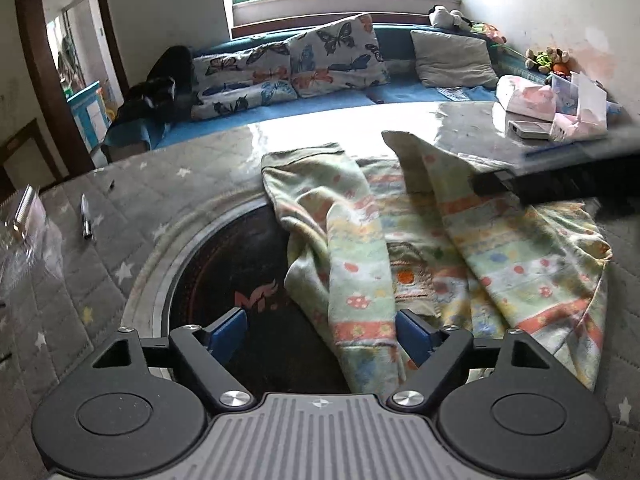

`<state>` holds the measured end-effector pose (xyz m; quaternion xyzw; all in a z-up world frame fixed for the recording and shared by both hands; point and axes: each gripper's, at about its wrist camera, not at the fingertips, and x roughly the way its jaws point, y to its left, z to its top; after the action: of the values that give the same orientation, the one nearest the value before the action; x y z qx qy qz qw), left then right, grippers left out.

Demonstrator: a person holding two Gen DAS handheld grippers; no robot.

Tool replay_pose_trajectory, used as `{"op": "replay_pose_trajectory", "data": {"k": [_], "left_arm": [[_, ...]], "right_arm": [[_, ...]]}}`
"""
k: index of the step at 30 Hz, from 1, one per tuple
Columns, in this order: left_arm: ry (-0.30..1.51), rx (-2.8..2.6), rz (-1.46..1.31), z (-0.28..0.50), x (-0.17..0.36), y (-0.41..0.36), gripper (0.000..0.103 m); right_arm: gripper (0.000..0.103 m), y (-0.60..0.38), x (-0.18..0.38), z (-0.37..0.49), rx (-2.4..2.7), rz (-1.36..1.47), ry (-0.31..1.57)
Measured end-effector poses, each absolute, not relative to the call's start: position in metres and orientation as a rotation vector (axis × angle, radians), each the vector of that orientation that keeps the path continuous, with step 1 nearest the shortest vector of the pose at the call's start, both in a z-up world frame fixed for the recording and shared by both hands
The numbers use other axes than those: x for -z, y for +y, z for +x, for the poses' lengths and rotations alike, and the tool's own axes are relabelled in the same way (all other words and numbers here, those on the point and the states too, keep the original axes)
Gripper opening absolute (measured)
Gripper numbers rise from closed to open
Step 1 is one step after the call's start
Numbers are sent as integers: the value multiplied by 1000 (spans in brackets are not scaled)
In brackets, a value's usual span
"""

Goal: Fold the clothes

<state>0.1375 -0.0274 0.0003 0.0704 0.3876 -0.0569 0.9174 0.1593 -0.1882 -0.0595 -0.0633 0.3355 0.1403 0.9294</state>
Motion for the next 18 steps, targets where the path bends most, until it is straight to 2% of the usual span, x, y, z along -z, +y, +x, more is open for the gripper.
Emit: {"op": "replay_pose_trajectory", "data": {"k": [4, 7, 10, 12, 15, 18], "left_arm": [[813, 121, 131, 137, 4, -25, 83], [823, 121, 126, 138, 7, -26, 83], [834, 122, 121, 139, 10, -26, 81], [839, 122, 119, 140, 11, -25, 80], [848, 124, 109, 141, 14, -24, 75], [857, 130, 98, 142, 16, -24, 66]], "right_arm": [[67, -173, 63, 188, -287, -160, 674], [61, -163, 70, 205, -281, -189, 677], [45, -159, 78, 219, -262, -208, 690], [20, -162, 81, 223, -248, -190, 705], [5, -175, 80, 219, -226, -169, 699], [3, -196, 69, 202, -191, -148, 652]]}}
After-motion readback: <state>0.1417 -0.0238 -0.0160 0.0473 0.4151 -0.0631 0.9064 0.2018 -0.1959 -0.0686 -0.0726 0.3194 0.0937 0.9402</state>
